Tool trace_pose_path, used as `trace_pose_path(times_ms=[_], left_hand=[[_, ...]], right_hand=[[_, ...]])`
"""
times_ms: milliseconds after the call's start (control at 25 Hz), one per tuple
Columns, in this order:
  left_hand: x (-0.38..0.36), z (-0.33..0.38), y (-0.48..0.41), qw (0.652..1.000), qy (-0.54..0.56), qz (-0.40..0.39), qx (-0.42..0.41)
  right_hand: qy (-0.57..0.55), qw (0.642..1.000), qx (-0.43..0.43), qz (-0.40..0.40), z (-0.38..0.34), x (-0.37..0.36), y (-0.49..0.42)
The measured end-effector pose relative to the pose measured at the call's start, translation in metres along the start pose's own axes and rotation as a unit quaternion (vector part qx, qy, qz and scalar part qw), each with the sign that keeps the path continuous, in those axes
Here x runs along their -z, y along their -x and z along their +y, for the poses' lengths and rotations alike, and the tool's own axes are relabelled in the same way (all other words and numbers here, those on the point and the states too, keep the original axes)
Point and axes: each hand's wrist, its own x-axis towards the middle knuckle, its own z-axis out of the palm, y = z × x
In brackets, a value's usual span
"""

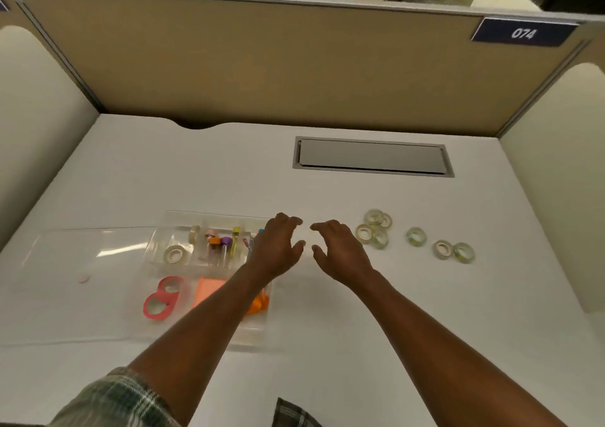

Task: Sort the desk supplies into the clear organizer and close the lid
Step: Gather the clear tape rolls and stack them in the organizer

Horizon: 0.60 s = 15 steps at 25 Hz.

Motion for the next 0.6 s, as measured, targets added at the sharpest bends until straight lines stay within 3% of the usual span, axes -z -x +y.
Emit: trace_pose_path(times_ms=[320,600], left_hand=[[-0.095,0.107,-0.016,0.991,-0.043,-0.110,-0.062],[-0.153,0.149,-0.036,0.945,-0.250,-0.180,-0.111]], right_hand=[[0.023,0.991,-0.128,0.014,0.133,0.045,0.080],[0.072,0.966,-0.246,-0.015,0.224,0.072,0.112]])
